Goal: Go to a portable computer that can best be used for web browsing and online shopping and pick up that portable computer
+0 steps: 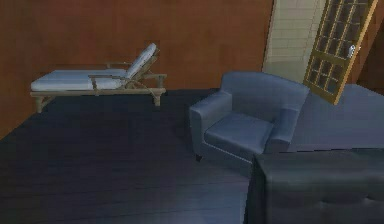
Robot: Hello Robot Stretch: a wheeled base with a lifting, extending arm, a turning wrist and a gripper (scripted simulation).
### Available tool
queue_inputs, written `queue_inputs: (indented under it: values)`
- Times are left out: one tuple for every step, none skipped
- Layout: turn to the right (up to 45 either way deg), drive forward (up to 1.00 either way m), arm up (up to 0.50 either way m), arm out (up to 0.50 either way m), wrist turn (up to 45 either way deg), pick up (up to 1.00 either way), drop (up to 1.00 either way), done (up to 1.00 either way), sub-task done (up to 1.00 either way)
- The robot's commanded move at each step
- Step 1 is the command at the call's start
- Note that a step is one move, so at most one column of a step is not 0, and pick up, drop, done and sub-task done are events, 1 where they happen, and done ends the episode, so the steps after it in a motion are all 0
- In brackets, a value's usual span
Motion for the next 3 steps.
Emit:
queue_inputs:
  values:
    - [0.0,0.0,0.0,0.0,45.0,0.0,0.0,0.0,0.0]
    - [0.0,0.0,0.0,0.0,45.0,0.0,0.0,0.0,0.0]
    - [0.0,0.0,0.0,0.0,45.0,0.0,0.0,0.0,0.0]
